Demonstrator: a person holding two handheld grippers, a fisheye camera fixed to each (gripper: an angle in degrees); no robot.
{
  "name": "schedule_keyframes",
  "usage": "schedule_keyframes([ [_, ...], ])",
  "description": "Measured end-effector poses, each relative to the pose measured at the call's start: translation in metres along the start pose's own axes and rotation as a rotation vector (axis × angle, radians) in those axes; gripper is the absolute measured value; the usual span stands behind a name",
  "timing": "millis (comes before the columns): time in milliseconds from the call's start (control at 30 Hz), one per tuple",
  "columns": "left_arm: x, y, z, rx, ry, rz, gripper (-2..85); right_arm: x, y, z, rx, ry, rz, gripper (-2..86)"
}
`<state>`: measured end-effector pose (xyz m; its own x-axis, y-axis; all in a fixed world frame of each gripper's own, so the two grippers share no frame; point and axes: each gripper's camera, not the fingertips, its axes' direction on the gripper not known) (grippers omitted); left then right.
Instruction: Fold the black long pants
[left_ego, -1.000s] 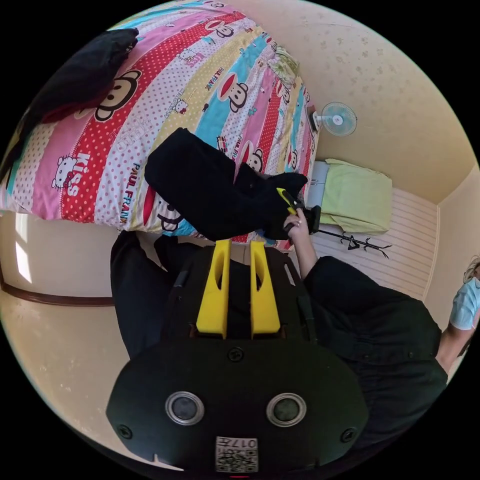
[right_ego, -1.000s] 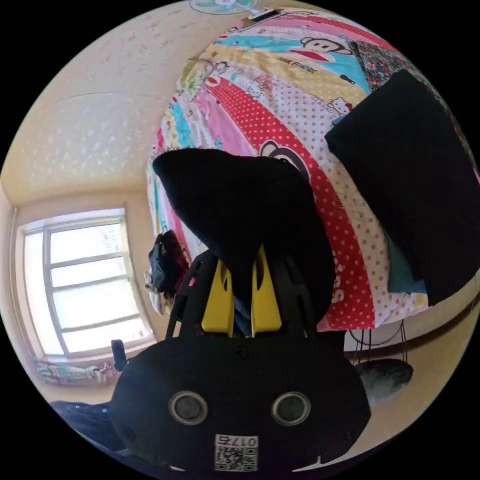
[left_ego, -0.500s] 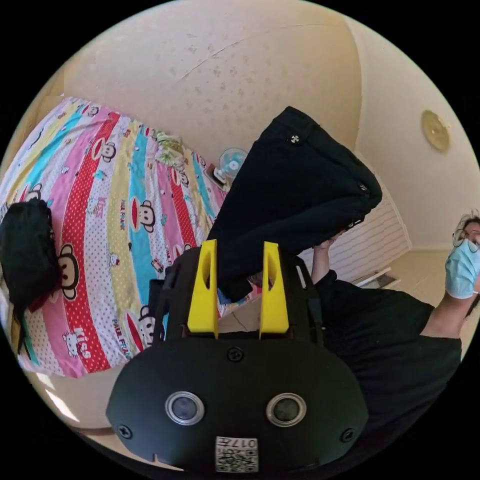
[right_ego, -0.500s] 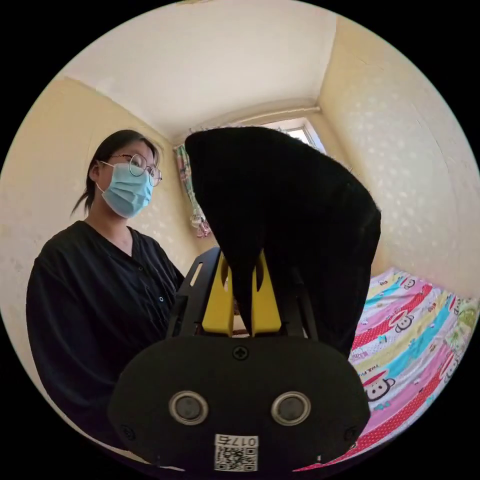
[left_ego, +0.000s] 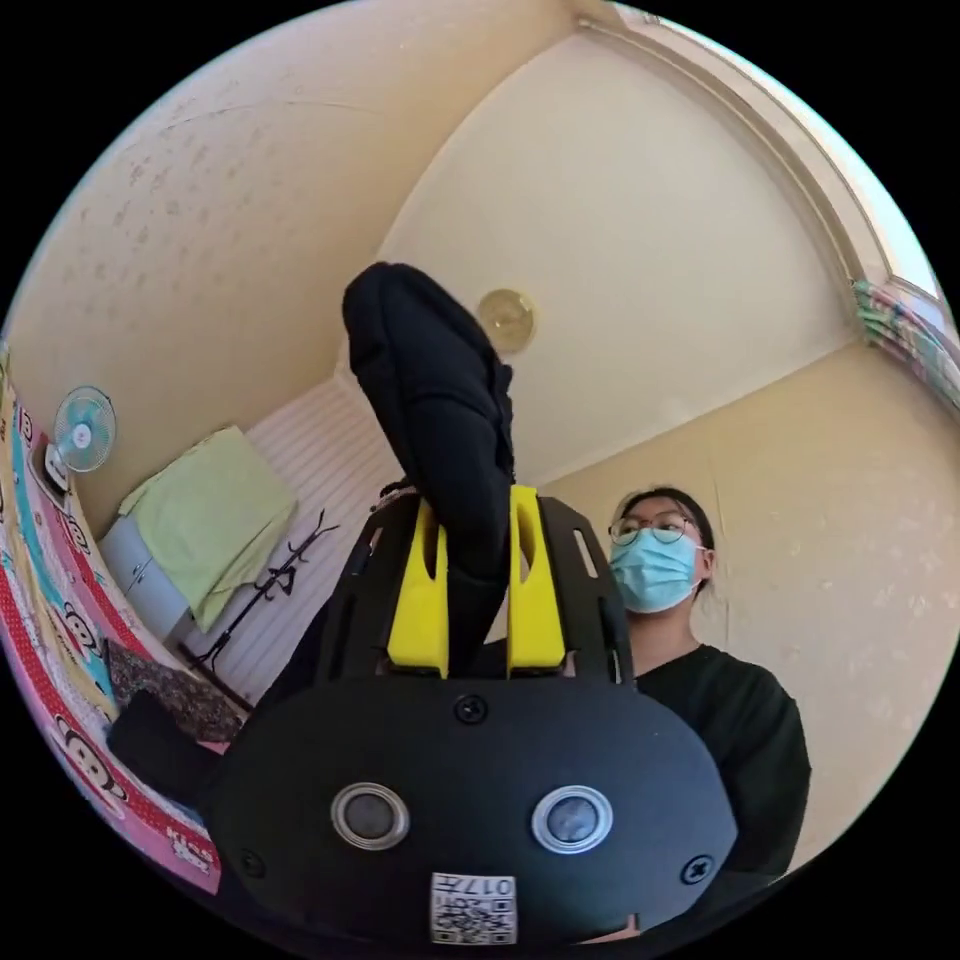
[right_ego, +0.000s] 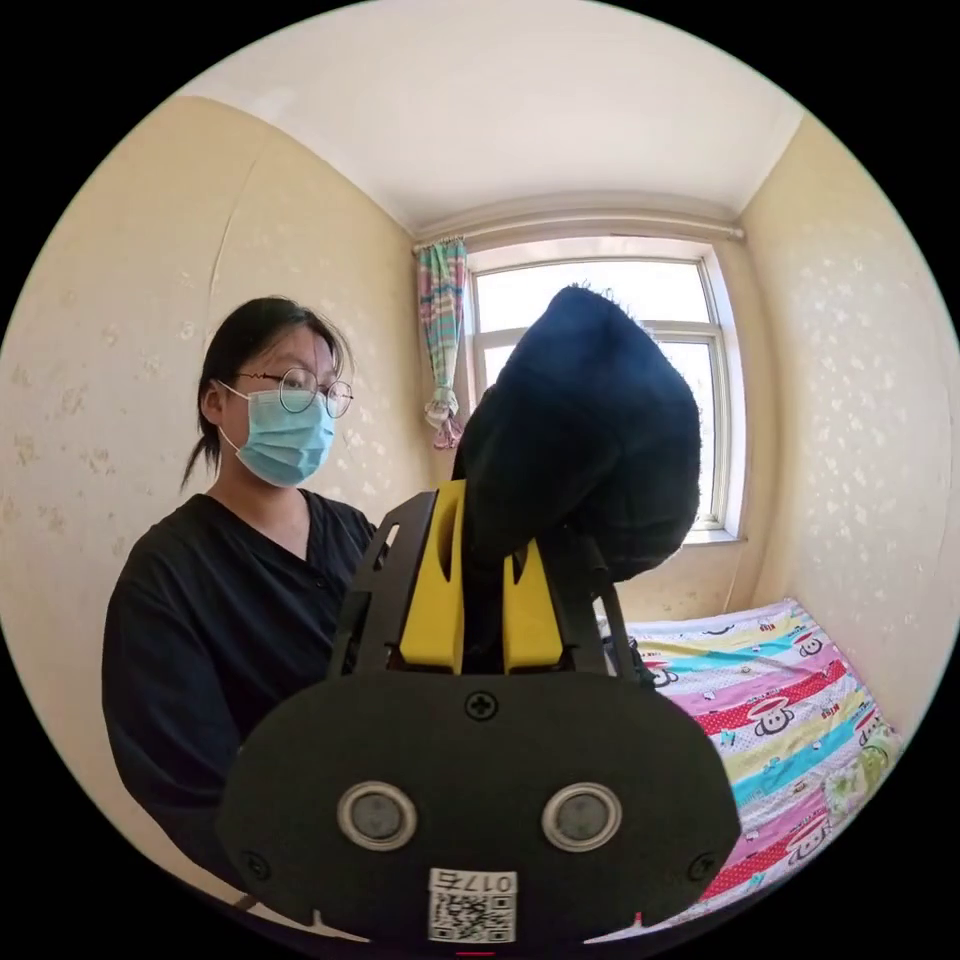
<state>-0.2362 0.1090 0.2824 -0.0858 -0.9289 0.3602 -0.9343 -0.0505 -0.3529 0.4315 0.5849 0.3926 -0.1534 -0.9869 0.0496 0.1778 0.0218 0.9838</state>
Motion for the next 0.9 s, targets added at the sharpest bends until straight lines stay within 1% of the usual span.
schedule_keyframes([
  [33, 0.019, 0.005, 0.004, 0.002, -0.113, 0.057, 7.6, -0.002, 0.015, -0.01, 0.004, 0.048, 0.057, 3.2],
  [67, 0.043, 0.006, 0.013, -0.035, -0.233, 0.154, 7.1, -0.002, 0.031, -0.02, 0.013, 0.105, 0.131, 3.1],
  [100, 0.056, 0.006, 0.02, -0.057, -0.295, 0.205, 6.9, -0.002, 0.039, -0.026, 0.021, 0.129, 0.167, 3.1],
  [133, 0.079, 0.006, 0.036, -0.095, -0.396, 0.288, 6.7, -0.002, 0.057, -0.036, 0.043, 0.147, 0.232, 3.5],
  [167, 0.099, 0.007, 0.055, -0.128, -0.466, 0.351, 6.6, -0.002, 0.076, -0.043, 0.057, 0.143, 0.274, 4.2],
  [200, 0.108, 0.007, 0.066, -0.14, -0.498, 0.38, 6.6, -0.002, 0.085, -0.045, 0.061, 0.141, 0.297, 4.8],
  [267, 0.135, 0.012, 0.104, -0.184, -0.614, 0.464, 6.6, -0.006, 0.118, -0.05, 0.095, 0.165, 0.384, 7.8],
  [367, 0.152, 0.02, 0.136, -0.231, -0.634, 0.511, 6.6, -0.016, 0.154, -0.053, 0.174, 0.22, 0.457, 13.3],
  [467, 0.166, 0.034, 0.16, -0.289, -0.694, 0.55, 6.6, -0.025, 0.176, -0.046, 0.244, 0.25, 0.517, 15.8],
  [533, 0.174, 0.043, 0.168, -0.282, -0.748, 0.565, 6.6, -0.034, 0.185, -0.042, 0.285, 0.273, 0.544, 17.3],
  [600, 0.182, 0.053, 0.176, -0.301, -0.759, 0.597, 6.6, -0.045, 0.196, -0.041, 0.353, 0.304, 0.54, 19.0],
  [633, 0.186, 0.057, 0.182, -0.328, -0.747, 0.607, 6.6, -0.045, 0.203, -0.043, 0.394, 0.29, 0.54, 20.2],
  [700, 0.191, 0.062, 0.19, -0.362, -0.739, 0.612, 6.6, -0.036, 0.21, -0.045, 0.445, 0.179, 0.541, 23.7],
  [733, 0.194, 0.065, 0.197, -0.379, -0.741, 0.62, 6.6, -0.027, 0.21, -0.046, 0.465, 0.09, 0.546, 24.6],
  [767, 0.196, 0.069, 0.205, -0.391, -0.75, 0.632, 6.6, -0.021, 0.207, -0.043, 0.463, 0.034, 0.537, 25.2],
  [800, 0.198, 0.07, 0.208, -0.397, -0.758, 0.639, 6.6, -0.018, 0.204, -0.041, 0.45, 0.023, 0.536, 25.2],
  [900, 0.204, 0.073, 0.224, -0.44, -0.784, 0.671, 6.6, 0.0, 0.185, -0.016, 0.267, 0.085, 0.598, 22.7],
])
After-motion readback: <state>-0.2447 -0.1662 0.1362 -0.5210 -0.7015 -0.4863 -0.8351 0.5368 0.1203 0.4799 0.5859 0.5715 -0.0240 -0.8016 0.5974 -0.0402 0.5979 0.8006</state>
